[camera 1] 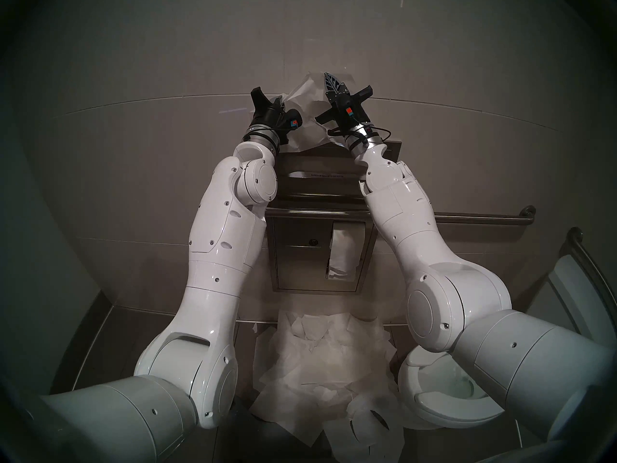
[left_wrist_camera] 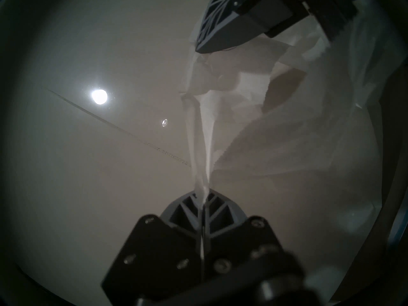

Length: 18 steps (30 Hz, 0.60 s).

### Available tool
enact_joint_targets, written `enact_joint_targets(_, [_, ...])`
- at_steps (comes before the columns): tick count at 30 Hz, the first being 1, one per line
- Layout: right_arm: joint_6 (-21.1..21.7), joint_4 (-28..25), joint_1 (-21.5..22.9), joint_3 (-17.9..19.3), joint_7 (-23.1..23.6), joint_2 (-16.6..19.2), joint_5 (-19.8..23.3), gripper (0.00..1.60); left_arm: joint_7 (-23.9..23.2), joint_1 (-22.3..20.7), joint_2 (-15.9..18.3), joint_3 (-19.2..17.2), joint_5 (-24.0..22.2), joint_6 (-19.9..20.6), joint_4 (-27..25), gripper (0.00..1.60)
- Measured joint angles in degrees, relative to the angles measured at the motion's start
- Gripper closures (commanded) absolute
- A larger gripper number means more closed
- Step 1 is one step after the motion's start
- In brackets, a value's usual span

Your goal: Take out a toilet seat cover

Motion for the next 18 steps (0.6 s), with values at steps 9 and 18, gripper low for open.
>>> enact_joint_targets(9, [-1.32,0.33,2.88,0.45,-0.44,0.93,-1.2,1.6,0.18,-1.69,-0.88,-0.93,-1.39,-0.28,0.05,1.6])
enact_joint_targets(18, [-3.16,4.36,5.6,0.45,-1.6,0.98,-2.72,1.6,0.16,-1.66,-1.63,-1.37,-2.88,-0.76,-1.11,1.6])
